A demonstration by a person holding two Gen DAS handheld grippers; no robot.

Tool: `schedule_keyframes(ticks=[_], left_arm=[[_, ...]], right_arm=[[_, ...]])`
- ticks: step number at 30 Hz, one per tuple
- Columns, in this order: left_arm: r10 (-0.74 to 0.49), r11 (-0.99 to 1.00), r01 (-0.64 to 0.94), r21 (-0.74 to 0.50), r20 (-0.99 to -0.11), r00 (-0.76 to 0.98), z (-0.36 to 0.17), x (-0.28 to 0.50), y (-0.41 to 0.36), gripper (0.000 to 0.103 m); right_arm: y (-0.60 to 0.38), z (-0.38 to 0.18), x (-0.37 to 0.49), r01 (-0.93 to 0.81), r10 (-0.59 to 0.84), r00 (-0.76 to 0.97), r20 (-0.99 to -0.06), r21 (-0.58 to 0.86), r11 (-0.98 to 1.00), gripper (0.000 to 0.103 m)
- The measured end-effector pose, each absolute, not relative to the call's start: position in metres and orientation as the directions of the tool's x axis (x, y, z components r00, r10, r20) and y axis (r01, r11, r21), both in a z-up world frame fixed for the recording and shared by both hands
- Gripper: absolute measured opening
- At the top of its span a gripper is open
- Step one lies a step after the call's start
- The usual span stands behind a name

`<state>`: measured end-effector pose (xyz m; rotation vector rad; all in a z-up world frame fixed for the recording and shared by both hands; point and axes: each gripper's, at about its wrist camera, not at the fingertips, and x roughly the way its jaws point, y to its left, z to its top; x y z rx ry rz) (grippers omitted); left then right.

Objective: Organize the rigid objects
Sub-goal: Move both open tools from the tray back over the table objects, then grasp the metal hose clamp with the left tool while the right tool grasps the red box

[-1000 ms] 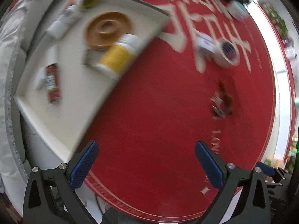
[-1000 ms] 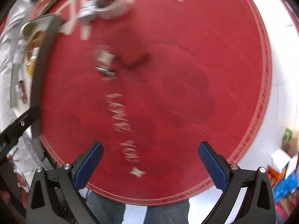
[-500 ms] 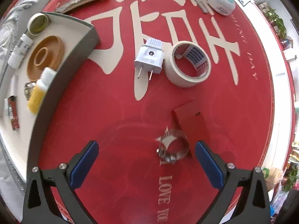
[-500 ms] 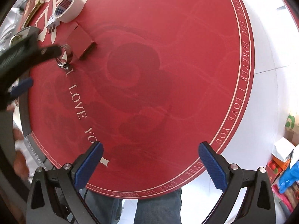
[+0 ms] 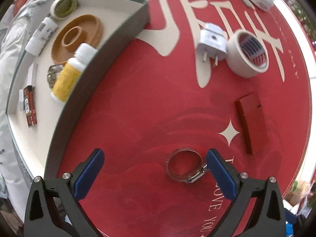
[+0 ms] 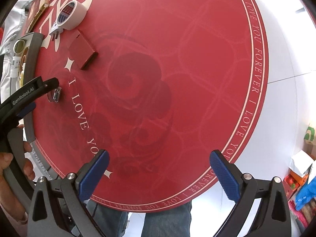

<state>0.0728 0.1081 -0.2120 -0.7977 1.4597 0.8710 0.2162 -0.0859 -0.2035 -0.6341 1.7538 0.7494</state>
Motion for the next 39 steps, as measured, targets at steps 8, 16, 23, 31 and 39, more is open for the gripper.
schedule_keyframes(ticks=[8,16,23,31,39], left_arm=[[-0.031,0.427,-0.904,-0.002,-0.999,-0.012,-0.224,0.049,0.088,0.103],[-0.012,0.524,-0.852,-0.01,-1.0,0.004,-0.213,0.067,0.062,0.065],[-0.041,0.558,-0.829,-0.045,-0.999,0.026,-0.205,0.044,0.058,0.048],[-0.043,0.519,-0.85,-0.091,-0.996,0.08,-0.193,-0.029,0.078,0.048],[-0.042,0.475,-0.87,-0.135,-0.99,0.131,-0.167,-0.061,0.089,0.048]], right_arm=[[-0.076,-0.204,0.214,-0.738,-0.044,-0.293,-0.955,0.196,0.646,0.102],[-0.066,-0.195,0.221,-0.774,-0.031,-0.241,-0.97,0.172,0.61,0.102],[-0.034,-0.189,0.224,-0.817,-0.022,-0.205,-0.979,0.158,0.554,0.102],[0.049,-0.196,0.198,-0.921,-0.01,-0.119,-0.993,0.106,0.376,0.102],[0.098,-0.227,0.176,-0.963,-0.061,-0.063,-0.996,0.045,0.267,0.103]])
